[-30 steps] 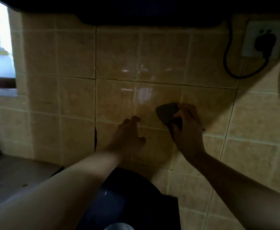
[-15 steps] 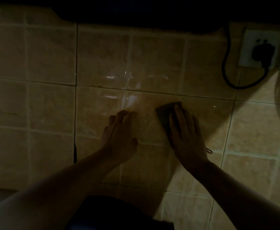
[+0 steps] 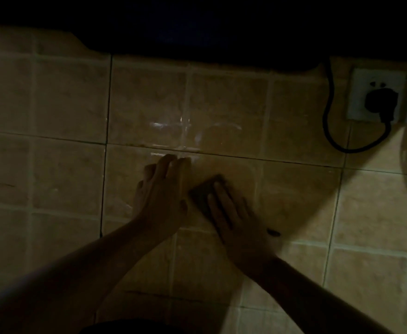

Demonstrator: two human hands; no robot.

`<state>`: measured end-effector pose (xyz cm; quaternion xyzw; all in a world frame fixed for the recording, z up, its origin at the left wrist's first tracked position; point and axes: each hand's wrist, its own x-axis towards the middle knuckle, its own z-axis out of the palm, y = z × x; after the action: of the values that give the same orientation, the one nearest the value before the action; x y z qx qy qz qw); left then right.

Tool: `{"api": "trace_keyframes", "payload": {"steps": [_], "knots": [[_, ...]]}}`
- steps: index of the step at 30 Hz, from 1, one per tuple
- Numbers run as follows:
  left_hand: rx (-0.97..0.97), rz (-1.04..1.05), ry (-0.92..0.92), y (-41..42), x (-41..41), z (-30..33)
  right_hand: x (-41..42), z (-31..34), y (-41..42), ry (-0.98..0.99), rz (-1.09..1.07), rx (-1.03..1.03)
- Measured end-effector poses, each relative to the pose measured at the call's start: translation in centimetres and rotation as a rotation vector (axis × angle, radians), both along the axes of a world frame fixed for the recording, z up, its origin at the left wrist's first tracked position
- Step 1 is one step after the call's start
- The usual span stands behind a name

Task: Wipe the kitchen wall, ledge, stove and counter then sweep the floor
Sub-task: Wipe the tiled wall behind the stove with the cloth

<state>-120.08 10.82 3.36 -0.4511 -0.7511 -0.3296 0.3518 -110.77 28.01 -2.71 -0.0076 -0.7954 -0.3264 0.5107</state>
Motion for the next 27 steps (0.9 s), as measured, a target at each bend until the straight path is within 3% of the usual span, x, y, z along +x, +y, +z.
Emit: {"api": "trace_keyframes", "payload": {"steps": [2,6,8,11,14,18,21,24,26,27], "knots": [[0.01,0.001,-0.027,-0.5,-0.3,-0.1,0.3,1.4,0.7,0.012,-0.02,0.039],[0.043,0.03,-0.07,-1.8,-0.8,0.7,-0.6,9.6,0.2,0.356,-0.144,-0.214],[0.028,0.04,-0.092,-2.1,-1.5,0.7,-1.6,12.1,-0.9,0.406,-0.142,-0.296],[0.053,0.025,-0.072,-3.1,-2.8,-0.1,-4.4,9.8,-2.7,0.379,-0.007,-0.208],[0.067,-0.014,-0.019,-3.9,-3.7,-1.3,-6.3,3.5,-4.0,0.101,0.124,-0.019],[0.055,0.009,-0.03,-5.1,-4.6,-1.6,-5.7,2.1,-4.0,-0.079,0.076,0.108],[0.053,0.047,-0.1,-6.2,-5.2,-1.0,-6.1,7.3,-4.4,0.078,0.063,0.049],[0.034,0.086,-0.132,-7.4,-6.2,-0.6,-7.8,12.6,-6.4,0.333,0.036,-0.235],[0.014,0.083,-0.166,-8.3,-6.9,-0.6,-9.6,12.4,-8.1,0.359,0.054,-0.352],[0.002,0.09,-0.18,-8.7,-7.2,-0.7,-10.5,11.0,-8.7,0.335,0.068,-0.291]]}}
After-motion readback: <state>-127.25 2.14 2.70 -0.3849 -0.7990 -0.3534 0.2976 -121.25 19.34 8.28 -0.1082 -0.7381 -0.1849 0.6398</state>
